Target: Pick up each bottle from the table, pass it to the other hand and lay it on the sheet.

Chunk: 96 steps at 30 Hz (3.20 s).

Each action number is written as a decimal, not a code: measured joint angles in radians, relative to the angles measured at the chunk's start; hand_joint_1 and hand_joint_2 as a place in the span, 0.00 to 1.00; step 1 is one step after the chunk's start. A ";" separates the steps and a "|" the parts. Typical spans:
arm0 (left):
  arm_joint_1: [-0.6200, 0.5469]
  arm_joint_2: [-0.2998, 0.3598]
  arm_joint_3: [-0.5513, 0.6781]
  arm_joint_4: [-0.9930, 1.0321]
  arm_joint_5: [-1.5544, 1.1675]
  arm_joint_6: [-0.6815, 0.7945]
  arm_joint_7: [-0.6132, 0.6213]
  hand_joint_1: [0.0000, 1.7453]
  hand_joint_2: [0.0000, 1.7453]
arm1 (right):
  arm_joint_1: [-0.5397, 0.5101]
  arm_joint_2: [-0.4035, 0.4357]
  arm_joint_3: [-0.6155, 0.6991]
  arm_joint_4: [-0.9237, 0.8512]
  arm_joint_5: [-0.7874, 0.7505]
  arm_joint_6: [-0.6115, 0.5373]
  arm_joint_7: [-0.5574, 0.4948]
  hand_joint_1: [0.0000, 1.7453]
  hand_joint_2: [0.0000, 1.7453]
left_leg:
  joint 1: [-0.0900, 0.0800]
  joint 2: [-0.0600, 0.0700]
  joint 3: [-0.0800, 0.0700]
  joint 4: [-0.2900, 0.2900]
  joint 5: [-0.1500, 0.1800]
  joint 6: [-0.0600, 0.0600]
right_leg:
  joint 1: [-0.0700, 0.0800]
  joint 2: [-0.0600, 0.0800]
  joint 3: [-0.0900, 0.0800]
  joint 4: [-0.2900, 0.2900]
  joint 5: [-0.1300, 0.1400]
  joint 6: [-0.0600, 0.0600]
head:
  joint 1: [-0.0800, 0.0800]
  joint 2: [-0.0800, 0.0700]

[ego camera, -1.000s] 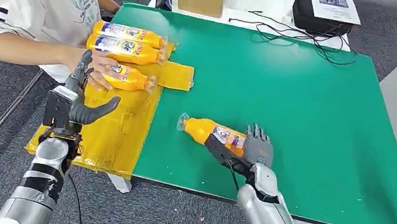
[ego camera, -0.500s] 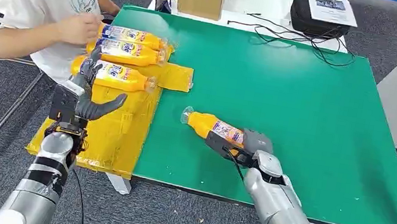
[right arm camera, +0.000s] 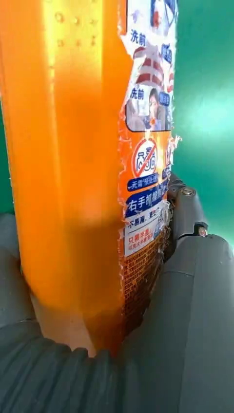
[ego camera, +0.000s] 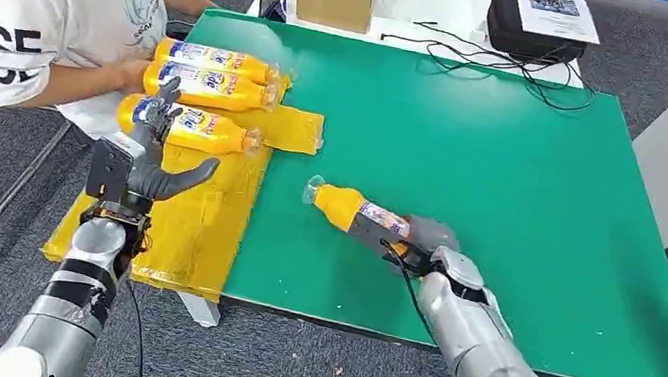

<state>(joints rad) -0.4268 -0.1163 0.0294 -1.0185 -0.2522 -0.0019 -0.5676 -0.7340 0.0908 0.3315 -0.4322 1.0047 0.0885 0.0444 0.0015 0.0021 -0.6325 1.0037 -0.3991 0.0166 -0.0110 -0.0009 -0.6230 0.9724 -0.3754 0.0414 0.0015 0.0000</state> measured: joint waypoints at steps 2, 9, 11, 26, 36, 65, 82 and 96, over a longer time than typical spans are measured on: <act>-0.013 0.001 -0.007 0.020 -0.013 -0.003 0.043 0.00 1.00 | 0.005 0.003 -0.023 -0.003 -0.081 -0.037 -0.067 1.00 1.00 | 0.000 0.000 0.000 0.000 0.000 0.000 | 0.000 0.000 0.000 0.000 0.000 0.000 | 0.000 0.000; -0.045 0.000 -0.079 0.141 -0.016 -0.053 0.110 0.00 1.00 | 0.170 0.079 -0.083 -0.224 -0.370 -0.289 -0.197 1.00 1.00 | 0.000 -0.001 -0.004 0.000 0.001 0.000 | 0.000 0.000 -0.004 0.001 0.000 0.000 | 0.000 0.000; -0.052 0.000 -0.097 0.168 -0.006 -0.072 0.117 0.00 1.00 | 0.191 0.091 -0.083 -0.286 -0.394 -0.320 -0.199 1.00 1.00 | 0.000 -0.001 -0.006 0.000 0.001 0.000 | 0.000 0.000 -0.005 0.001 0.000 0.000 | 0.000 0.000; -0.087 -0.008 -0.147 0.281 0.245 -0.329 0.172 0.00 1.00 | 0.219 0.130 0.004 -0.429 -0.314 -0.504 -0.237 1.00 1.00 | 0.000 -0.002 -0.009 0.000 0.001 0.000 | 0.000 0.000 -0.008 0.001 0.000 0.000 | 0.000 0.000; -0.088 -0.031 -0.223 0.273 0.425 -0.467 0.221 0.00 1.00 | 0.213 0.159 0.082 -0.429 -0.289 -0.489 -0.262 1.00 1.00 | 0.000 -0.002 -0.010 0.000 0.000 0.000 | 0.000 -0.001 -0.008 0.001 0.000 0.000 | 0.000 0.000; -0.047 -0.041 -0.244 0.172 0.614 -0.418 0.283 0.00 1.00 | 0.221 0.209 0.248 -0.324 -0.230 -0.436 -0.255 1.00 1.00 | 0.000 -0.002 -0.011 0.000 0.000 0.000 | 0.000 0.000 -0.010 0.001 -0.001 0.000 | 0.000 0.000; -0.046 -0.040 -0.247 0.171 0.614 -0.418 0.283 0.00 1.00 | 0.220 0.210 0.250 -0.309 -0.230 -0.436 -0.255 1.00 1.00 | 0.000 -0.002 -0.011 0.000 0.000 0.000 | 0.000 0.000 -0.010 0.001 -0.001 0.000 | 0.000 0.000; -0.024 -0.029 -0.242 0.115 0.597 -0.351 0.267 1.00 1.00 | 0.212 0.205 0.274 -0.283 -0.225 -0.424 -0.219 0.00 1.00 | 0.000 -0.002 -0.011 0.000 0.000 0.000 | 0.000 0.000 -0.010 0.001 -0.001 0.000 | 0.000 0.000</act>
<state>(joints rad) -0.4503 -0.1453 -0.2125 -0.9037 0.3452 -0.3528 -0.3006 -0.5223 0.2956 0.6054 -0.7156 0.7793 -0.3357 -0.1743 0.0015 0.0005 -0.6439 1.0037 -0.3987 0.0163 -0.0111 -0.0014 -0.6331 0.9732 -0.3760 0.0414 0.0019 0.0000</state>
